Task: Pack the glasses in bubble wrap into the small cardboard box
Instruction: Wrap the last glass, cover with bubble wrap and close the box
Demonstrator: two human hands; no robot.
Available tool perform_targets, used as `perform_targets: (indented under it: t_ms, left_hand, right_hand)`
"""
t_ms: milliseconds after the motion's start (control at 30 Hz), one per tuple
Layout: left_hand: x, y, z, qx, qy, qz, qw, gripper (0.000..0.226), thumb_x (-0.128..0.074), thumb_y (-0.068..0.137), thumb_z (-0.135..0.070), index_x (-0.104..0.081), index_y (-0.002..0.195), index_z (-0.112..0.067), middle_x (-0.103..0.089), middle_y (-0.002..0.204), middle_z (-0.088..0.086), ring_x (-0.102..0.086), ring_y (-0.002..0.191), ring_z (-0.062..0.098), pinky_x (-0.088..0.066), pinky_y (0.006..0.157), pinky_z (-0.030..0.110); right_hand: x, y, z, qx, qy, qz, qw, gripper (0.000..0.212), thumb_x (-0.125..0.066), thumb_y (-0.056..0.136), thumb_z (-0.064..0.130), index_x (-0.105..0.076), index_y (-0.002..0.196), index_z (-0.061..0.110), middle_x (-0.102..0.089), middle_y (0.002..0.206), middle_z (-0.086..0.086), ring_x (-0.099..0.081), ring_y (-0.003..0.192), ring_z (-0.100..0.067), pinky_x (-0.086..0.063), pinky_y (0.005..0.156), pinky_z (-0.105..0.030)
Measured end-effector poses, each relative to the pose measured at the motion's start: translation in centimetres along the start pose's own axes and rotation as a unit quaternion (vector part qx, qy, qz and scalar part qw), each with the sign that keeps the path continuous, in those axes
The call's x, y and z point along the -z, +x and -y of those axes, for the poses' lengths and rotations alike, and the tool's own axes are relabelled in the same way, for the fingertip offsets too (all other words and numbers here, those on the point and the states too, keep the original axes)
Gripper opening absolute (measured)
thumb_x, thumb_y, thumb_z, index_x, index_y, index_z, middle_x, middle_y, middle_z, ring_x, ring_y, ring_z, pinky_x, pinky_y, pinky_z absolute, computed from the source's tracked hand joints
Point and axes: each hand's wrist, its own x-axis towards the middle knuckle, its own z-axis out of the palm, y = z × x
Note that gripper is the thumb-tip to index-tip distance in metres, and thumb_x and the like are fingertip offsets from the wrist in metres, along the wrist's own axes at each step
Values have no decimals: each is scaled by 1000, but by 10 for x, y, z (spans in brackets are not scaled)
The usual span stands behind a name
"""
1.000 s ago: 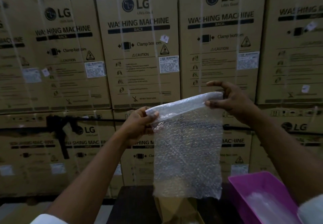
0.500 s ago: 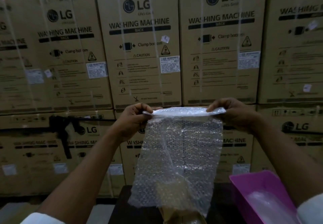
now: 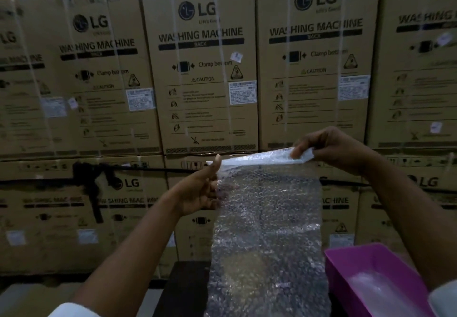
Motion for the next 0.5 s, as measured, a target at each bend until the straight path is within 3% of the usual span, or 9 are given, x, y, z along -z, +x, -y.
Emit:
perform_targets:
  t_ms: [67,200,267,333,400,500]
  left_hand:
    - [-3,0,0,2,-21,1,1000,42,-60,80,-61,-73,75,-21,-62,71,-1,-52,63,15,-44,66,31]
    - [-2,5,-3,-35,-24,-30,999,42,-72,80,-34,-61,109,-6,-63,82,5,-60,62,14,-54,53,27]
    - [-1,5,-5,-72,-49,-51,995,51,-73,80,-25,-55,119,2,-64,90,10,-61,71,17,-55,61,28]
    - [-1,5,-6,-107,-53,-71,990,43,-70,83,-22,-55,115,2,-63,92,10,-60,75,17,-54,64,26]
    - [-3,3,-7,-130,-43,-82,987,18,-62,90,-16,-56,102,-3,-63,87,8,-62,70,12,-53,60,22]
    - [-8,1,-9,-151,-53,-69,985,8,-58,93,-11,-57,99,-6,-65,90,11,-66,74,16,-57,65,26]
  right_hand:
    - [1,0,-1,7,-18,10,1000,31,-55,83,-15,-75,85,9,-70,107,0,-64,105,-17,-54,89,-39]
    - [2,-4,1,16,-58,33,998,38,-55,81,-15,-75,88,16,-68,109,3,-62,107,-10,-50,96,-43]
    - [4,-8,1,4,-1,52,999,39,-54,81,-8,-71,104,19,-64,120,3,-59,115,-14,-50,97,-44]
    - [3,-12,-5,-14,184,56,981,62,-62,72,8,-54,131,25,-57,133,-5,-55,122,-25,-49,97,-49]
    - [-3,-13,-18,-40,315,55,947,92,-81,60,33,-37,141,43,-52,138,-7,-54,123,-35,-47,96,-56]
    - [-26,-11,-34,-93,282,48,954,121,-89,40,55,-25,142,50,-47,135,-1,-59,115,-37,-53,87,-50]
